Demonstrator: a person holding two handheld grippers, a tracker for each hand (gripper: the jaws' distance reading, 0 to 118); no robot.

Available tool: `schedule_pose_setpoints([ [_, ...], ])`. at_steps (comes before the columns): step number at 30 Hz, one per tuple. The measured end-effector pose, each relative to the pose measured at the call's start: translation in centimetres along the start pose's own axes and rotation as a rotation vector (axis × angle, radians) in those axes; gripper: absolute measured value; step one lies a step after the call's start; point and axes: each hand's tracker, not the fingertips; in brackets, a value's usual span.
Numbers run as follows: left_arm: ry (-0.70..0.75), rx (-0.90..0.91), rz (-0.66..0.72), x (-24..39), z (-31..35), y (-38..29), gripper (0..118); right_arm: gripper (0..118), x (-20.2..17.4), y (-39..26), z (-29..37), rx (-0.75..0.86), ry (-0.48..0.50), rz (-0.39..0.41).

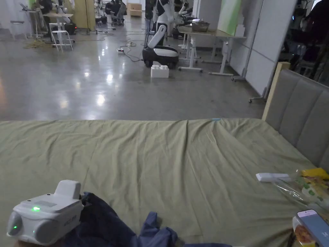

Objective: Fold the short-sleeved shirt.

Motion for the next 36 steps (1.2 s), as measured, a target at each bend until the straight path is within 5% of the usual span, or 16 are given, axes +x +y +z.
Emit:
schedule_pose_setpoints([
  [10, 0.088, 0.136, 0.032, -4.2, 8.8, 1.3, 3, 7, -1.3, 3.1, 7.4, 0.225, -0.072, 0.072],
  [25, 0.299, 0.374, 0.158, -15.5, 24.5, 9.1, 3, 7, -1.4, 17.5, 23.6, 0.600, -0.159, 0.118],
  [36, 0.391, 0.418, 0.241, -20.8, 26.9, 13.7, 3, 7, -2.2, 27.4, 30.0, 0.764, -0.177, 0.110],
])
